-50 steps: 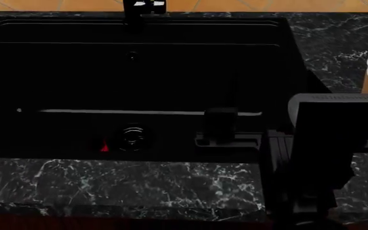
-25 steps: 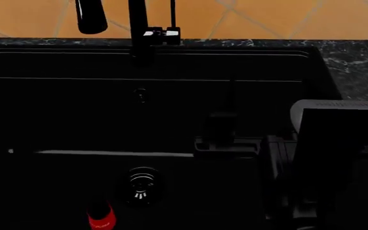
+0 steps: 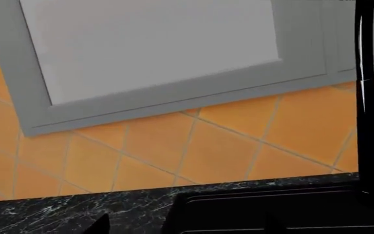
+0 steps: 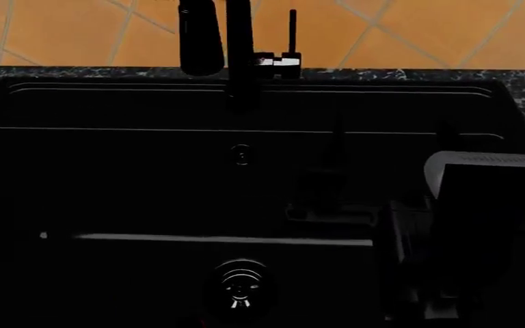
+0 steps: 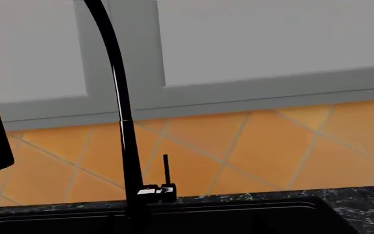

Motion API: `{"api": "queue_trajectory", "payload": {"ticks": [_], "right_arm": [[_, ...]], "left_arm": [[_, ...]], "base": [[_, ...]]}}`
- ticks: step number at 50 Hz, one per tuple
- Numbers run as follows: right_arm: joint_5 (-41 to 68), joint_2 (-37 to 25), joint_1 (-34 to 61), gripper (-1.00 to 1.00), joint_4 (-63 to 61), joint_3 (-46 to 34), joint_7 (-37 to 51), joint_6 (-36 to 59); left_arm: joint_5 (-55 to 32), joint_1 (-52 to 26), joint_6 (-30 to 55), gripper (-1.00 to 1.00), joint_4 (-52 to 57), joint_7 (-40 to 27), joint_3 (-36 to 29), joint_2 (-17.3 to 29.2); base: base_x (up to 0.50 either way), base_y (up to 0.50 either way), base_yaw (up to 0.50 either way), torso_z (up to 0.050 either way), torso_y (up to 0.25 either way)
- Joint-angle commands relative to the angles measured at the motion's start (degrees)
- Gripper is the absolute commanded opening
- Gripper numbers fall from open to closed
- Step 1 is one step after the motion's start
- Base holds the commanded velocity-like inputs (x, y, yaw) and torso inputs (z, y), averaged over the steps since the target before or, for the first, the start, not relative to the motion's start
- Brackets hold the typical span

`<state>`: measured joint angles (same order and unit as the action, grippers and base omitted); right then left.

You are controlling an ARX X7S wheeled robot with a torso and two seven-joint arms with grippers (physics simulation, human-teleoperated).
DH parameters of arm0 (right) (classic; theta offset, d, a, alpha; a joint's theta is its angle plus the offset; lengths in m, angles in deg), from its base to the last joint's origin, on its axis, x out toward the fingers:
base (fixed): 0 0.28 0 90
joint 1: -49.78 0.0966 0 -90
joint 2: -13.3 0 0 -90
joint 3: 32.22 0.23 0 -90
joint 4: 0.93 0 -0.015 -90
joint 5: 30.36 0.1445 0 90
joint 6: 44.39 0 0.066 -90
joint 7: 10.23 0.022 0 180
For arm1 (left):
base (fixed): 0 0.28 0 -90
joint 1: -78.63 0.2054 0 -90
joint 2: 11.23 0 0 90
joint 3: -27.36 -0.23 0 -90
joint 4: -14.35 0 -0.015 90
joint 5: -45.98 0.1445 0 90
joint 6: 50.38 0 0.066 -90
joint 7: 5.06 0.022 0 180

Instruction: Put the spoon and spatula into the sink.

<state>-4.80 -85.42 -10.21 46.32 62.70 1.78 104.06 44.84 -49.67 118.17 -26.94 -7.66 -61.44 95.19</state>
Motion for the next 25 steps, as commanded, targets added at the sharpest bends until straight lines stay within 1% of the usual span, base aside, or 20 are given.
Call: {"api": "queue_trajectory", "payload": {"ticks": [1, 8, 15, 18, 21, 25], "right_arm": [[1.0, -0.4, -0.7, 1.00, -0.1, 0.4, -0.1, -0.7], [1.6, -0.4, -1.1, 1.00, 0.3, 1.1, -0.1, -1.1], [2.1, -0.5, -1.4, 1.00, 0.8, 1.3, 0.0, -1.5], [2.2, -0.3, -1.5, 1.00, 0.7, 1.6, 0.3, -1.8], [2.5, -0.4, -1.4, 1.00, 0.8, 1.6, 0.2, -1.9], [2.7, -0.6, -1.6, 1.00, 1.1, 1.5, 0.0, -2.5]], "left_arm": [[0.1, -0.1, 0.4, 1.00, 0.1, -0.4, -0.2, -0.1], [0.0, 0.0, 0.2, 1.00, -0.4, -0.6, -0.5, -0.4], [0.0, 0.3, 0.5, 1.00, -0.5, -1.0, -0.7, -0.4], [0.1, 0.4, 0.9, 1.00, -0.3, -1.1, -0.7, -0.4], [0.4, -0.2, 3.4, 1.00, 0.6, -1.6, -1.0, -0.2], [0.9, -3.2, 11.4, 1.00, 2.5, -2.6, -0.5, -0.6]], "base": [[0.00, 0.45, 0.00, 0.000, 0.000], [0.00, 0.45, 0.00, 0.000, 0.000], [0.00, 0.29, 0.00, 0.000, 0.000], [0.00, 0.08, 0.00, 0.000, 0.000], [0.00, 0.00, 0.00, 0.000, 0.000], [0.00, 0.00, 0.00, 0.000, 0.000]]}}
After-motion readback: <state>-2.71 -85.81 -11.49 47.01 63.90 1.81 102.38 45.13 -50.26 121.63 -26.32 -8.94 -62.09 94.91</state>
